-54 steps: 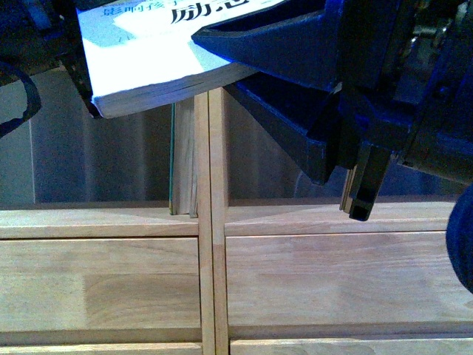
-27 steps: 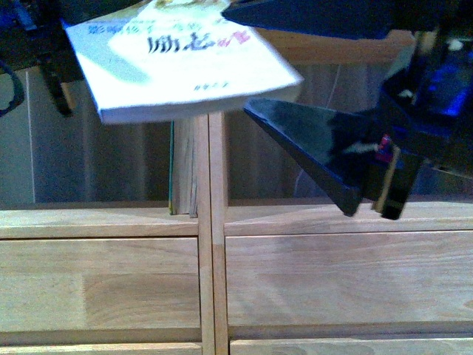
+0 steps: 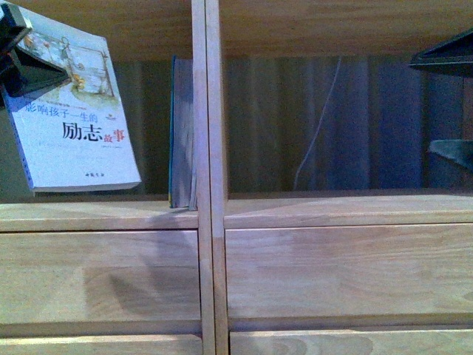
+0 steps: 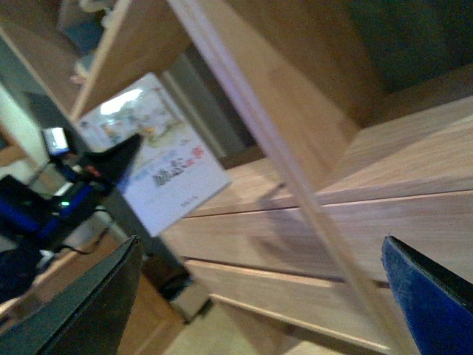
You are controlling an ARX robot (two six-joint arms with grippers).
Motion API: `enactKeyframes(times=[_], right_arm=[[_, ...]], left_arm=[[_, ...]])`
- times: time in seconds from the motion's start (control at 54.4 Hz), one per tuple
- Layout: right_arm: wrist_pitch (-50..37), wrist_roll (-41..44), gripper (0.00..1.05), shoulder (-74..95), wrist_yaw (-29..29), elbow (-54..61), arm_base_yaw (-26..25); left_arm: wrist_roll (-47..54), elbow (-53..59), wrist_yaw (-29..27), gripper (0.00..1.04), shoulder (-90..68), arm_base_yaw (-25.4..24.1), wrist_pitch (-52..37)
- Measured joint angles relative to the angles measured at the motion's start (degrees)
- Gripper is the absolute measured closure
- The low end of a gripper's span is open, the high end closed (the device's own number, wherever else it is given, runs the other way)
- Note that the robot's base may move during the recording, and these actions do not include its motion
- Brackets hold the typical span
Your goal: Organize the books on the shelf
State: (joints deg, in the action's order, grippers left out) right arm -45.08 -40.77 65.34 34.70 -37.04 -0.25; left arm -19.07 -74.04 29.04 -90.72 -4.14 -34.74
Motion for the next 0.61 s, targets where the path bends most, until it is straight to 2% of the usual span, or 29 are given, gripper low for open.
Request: enactKeyframes(times=[0.165, 0.331, 0.607], right_arm=[[8.3, 13.2, 0.07, -4.3, -1.5, -2.3, -4.6], [11.4, 22.9, 0.07, -8.9, -2.3, -2.9, -6.4], [11.5, 26.5, 0.07, -9.9, -2.3, -3.0, -6.4]], left_arm=[[13.5, -6.5, -6.3, 0.98, -5.2, 0.5, 1.2], [17.7, -13.1, -8.8, 0.98, -10.1, 1.6, 3.1], [21.9, -21.2, -11.6, 0.98, -16.7, 3.7, 3.7]])
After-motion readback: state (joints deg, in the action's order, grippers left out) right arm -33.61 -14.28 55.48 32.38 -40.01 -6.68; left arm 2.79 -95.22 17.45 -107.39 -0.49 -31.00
